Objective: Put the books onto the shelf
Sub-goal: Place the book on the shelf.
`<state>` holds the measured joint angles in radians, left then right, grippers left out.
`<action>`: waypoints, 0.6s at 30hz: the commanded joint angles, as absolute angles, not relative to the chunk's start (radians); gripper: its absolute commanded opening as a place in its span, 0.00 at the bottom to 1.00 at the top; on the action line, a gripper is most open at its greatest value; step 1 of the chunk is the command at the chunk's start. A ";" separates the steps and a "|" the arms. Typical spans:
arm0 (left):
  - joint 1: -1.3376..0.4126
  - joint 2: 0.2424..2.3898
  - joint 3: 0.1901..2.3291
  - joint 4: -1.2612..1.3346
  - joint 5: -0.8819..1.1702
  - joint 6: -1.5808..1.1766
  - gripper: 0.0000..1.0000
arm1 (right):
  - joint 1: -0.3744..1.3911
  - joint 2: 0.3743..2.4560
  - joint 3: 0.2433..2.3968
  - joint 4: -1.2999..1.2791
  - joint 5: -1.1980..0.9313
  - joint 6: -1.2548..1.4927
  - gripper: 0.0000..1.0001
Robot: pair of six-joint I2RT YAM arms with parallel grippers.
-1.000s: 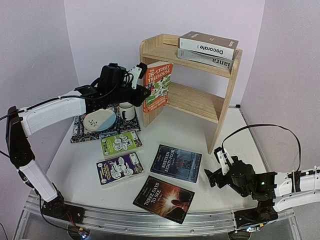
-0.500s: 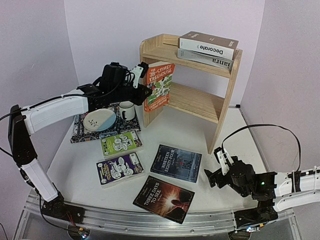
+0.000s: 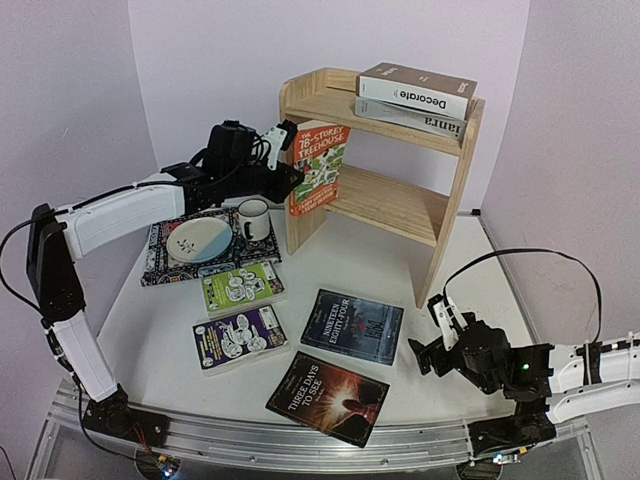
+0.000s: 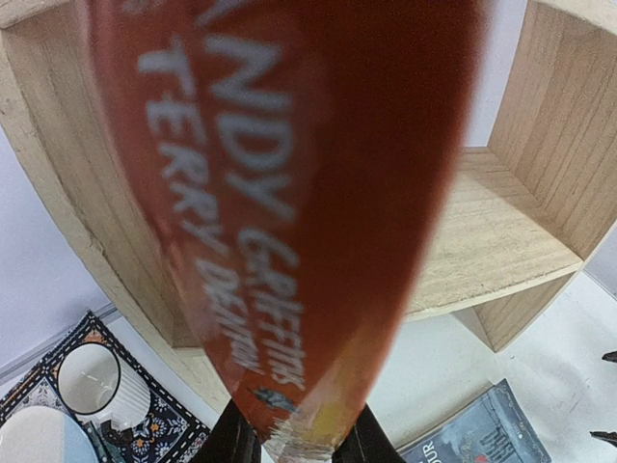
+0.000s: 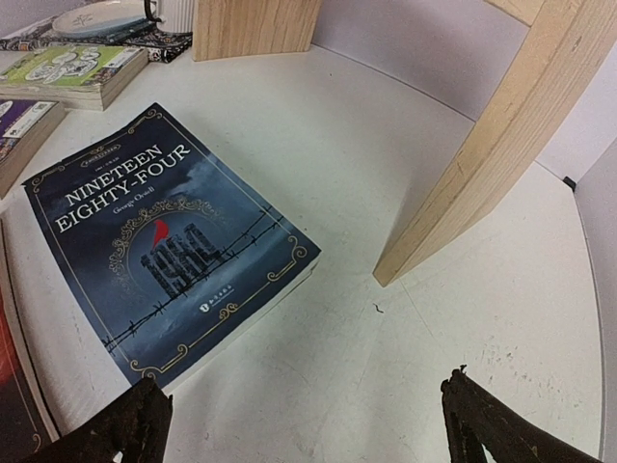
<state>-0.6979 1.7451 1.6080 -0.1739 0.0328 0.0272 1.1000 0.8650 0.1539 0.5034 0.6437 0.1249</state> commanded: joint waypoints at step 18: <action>-0.655 1.910 1.849 -0.054 0.047 0.060 0.03 | 1.099 0.888 0.166 0.528 0.657 0.112 0.98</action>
<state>-0.6691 1.9012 1.7709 -0.1535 0.0612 0.0570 1.1000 0.8838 0.1539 0.5067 0.6434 0.1230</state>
